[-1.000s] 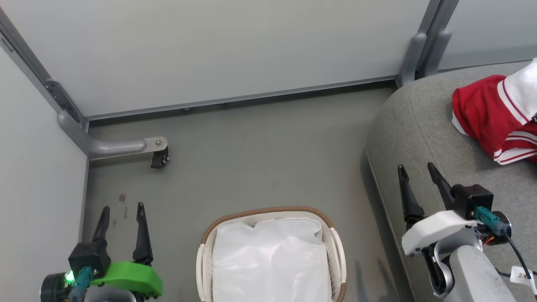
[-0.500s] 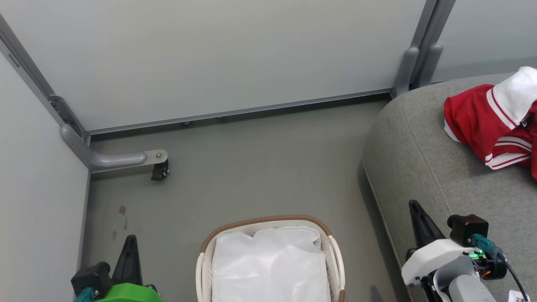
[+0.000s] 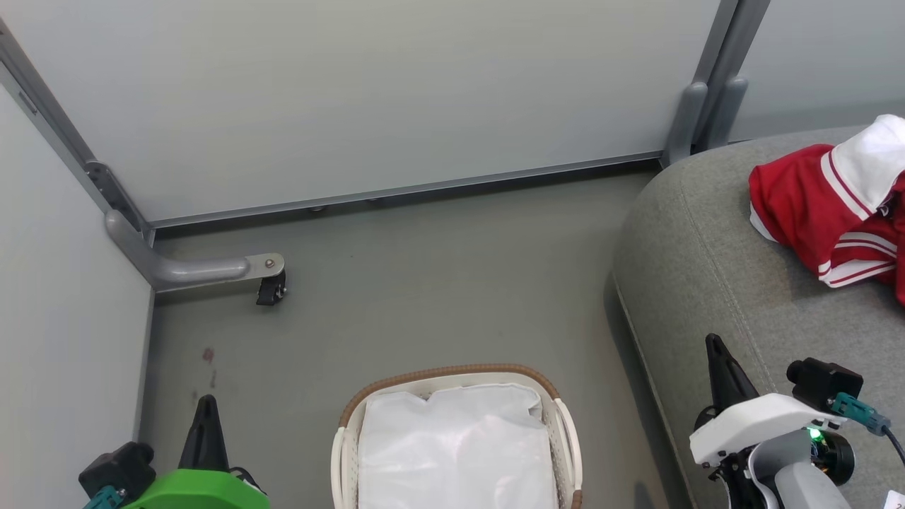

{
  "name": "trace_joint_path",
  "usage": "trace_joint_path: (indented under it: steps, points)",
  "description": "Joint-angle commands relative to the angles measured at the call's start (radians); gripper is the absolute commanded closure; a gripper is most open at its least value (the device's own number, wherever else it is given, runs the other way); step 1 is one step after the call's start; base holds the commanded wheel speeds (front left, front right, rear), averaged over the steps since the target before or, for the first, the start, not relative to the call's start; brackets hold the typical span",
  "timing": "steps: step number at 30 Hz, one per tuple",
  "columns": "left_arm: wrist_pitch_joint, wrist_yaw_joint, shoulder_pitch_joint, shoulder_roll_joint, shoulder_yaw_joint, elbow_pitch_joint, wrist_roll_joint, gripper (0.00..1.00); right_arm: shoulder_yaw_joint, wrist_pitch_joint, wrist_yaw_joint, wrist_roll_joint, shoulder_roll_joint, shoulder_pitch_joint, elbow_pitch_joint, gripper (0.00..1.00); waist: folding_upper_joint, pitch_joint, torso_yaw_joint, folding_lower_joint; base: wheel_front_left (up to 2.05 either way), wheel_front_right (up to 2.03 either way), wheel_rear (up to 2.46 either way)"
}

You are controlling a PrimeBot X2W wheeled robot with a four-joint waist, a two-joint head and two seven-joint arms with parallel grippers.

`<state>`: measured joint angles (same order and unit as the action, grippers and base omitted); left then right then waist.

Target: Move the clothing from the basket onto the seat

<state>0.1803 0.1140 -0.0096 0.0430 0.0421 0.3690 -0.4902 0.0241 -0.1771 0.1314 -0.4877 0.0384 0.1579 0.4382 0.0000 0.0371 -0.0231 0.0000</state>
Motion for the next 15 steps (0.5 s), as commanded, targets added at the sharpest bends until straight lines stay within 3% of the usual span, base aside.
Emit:
trace_joint_path:
  steps: [1,15]
  points:
    - [-0.010,0.004,-0.026,0.004,0.007,-0.019,-0.043,1.00,0.006,0.009,0.000,-0.046,0.005,0.007,-0.024,1.00,0.0000,0.000,0.000,0.0000,0.00,0.00,0.00]
    - [-0.065,0.007,-0.042,0.005,0.020,-0.042,-0.254,1.00,0.022,0.063,0.000,-0.256,0.007,-0.005,-0.059,1.00,0.0000,-0.005,0.003,0.0000,0.00,0.00,0.00]
